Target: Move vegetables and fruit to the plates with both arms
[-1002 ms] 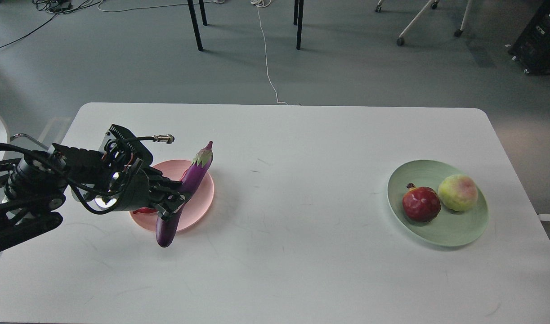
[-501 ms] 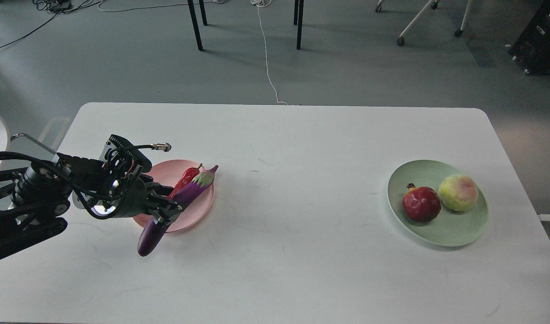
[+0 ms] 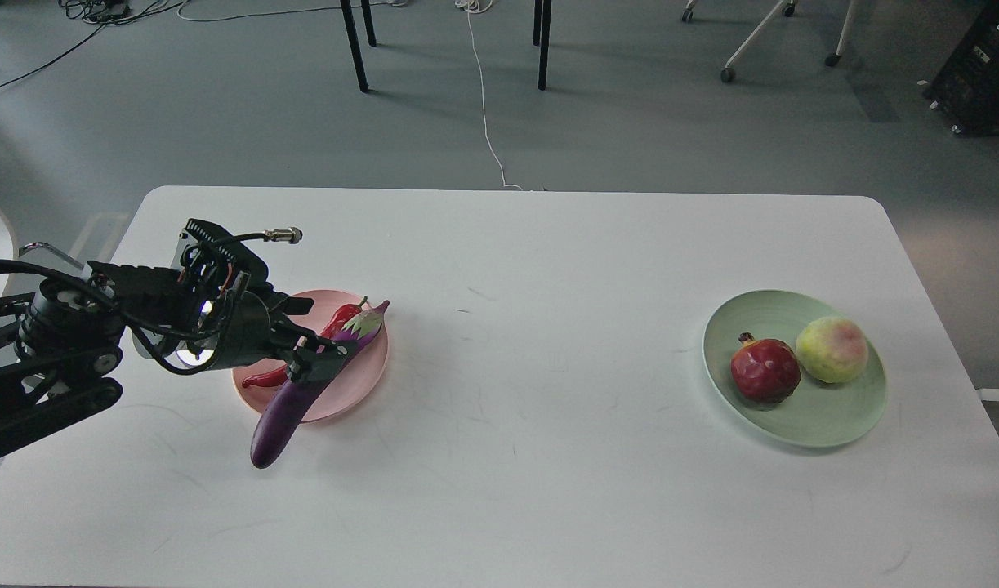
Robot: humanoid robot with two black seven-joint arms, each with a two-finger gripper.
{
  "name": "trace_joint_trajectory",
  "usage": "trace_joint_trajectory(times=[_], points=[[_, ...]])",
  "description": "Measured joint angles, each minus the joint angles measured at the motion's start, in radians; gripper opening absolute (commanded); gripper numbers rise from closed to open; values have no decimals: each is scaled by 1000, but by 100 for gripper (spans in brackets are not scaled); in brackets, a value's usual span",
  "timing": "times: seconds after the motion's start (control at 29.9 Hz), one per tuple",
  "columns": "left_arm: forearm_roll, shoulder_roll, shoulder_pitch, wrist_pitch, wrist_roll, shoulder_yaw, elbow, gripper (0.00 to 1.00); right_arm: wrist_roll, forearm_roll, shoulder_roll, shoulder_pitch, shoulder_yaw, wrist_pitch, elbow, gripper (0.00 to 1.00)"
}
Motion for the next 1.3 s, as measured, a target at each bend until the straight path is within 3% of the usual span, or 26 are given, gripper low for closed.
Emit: trace_joint_trajectory(times=[0.13, 0.3, 0.5, 0.67, 0.87, 0.97, 1.14, 1.3], points=[[-187, 0, -2, 19, -4, -68, 34, 98, 0, 0, 5, 2, 25, 0, -3, 99], [-597, -38, -10, 21, 9, -206, 175, 98, 0, -1, 15, 11, 34, 0, -14, 99], [-976, -159, -48, 32, 47, -296, 351, 98, 0, -2, 40, 23, 36, 0, -39, 99], [-1235, -313, -51, 67, 41, -378, 487, 98, 0, -2, 144, 150, 37, 0, -169, 99], [-1432, -454, -50, 77, -33, -536, 699, 98, 0, -2, 261, 266, 29, 0, -298, 99], [-1535, -496, -46, 78, -49, -593, 778, 98, -2, -3, 305, 278, 31, 0, -307, 99], [-1706, -541, -39, 68, -99, -612, 867, 98, -19, -4, 365, 281, 20, 0, -305, 99], [-1844, -570, 6, 64, -154, -612, 880, 98, -31, -4, 426, 283, 14, 0, -296, 99]])
